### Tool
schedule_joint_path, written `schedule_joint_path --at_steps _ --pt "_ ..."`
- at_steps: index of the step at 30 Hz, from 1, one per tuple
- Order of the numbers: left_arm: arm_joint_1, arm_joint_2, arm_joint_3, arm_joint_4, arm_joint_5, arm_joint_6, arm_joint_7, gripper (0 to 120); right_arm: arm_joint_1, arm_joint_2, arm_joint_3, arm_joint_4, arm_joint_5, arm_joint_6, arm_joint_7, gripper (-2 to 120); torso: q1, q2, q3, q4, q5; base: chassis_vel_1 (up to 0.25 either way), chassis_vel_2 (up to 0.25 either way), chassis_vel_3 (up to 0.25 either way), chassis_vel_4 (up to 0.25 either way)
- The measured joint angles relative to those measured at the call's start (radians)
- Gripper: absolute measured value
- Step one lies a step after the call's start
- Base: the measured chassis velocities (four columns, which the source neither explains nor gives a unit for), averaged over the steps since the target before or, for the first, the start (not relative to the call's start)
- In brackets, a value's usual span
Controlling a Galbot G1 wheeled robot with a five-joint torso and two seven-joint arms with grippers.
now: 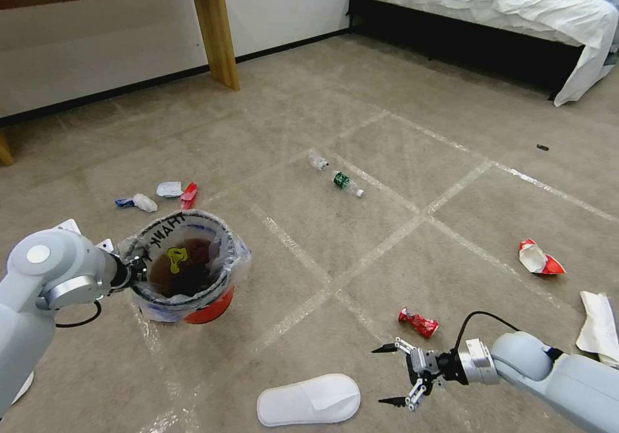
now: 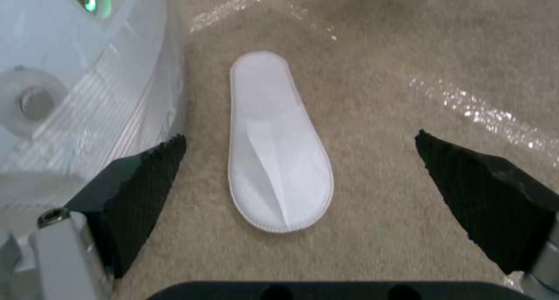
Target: Pick up the trash bin and place the garbage on the floor into it.
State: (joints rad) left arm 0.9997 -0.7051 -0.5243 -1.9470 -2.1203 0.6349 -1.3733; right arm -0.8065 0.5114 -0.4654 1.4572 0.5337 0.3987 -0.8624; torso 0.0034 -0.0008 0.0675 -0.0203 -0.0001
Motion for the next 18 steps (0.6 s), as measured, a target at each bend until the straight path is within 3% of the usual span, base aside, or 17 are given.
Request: schedule_joint_path --at_steps 18 --pt "-0.002 -0.019 0.011 0.003 0.014 0.002 0.004 0 0.055 0.051 -0.031 -0.110 0.014 -0.002 -0.064 100 0.000 0.000 0.000 0.0000 -0.0001 0.000 0.000 0.000 0.000"
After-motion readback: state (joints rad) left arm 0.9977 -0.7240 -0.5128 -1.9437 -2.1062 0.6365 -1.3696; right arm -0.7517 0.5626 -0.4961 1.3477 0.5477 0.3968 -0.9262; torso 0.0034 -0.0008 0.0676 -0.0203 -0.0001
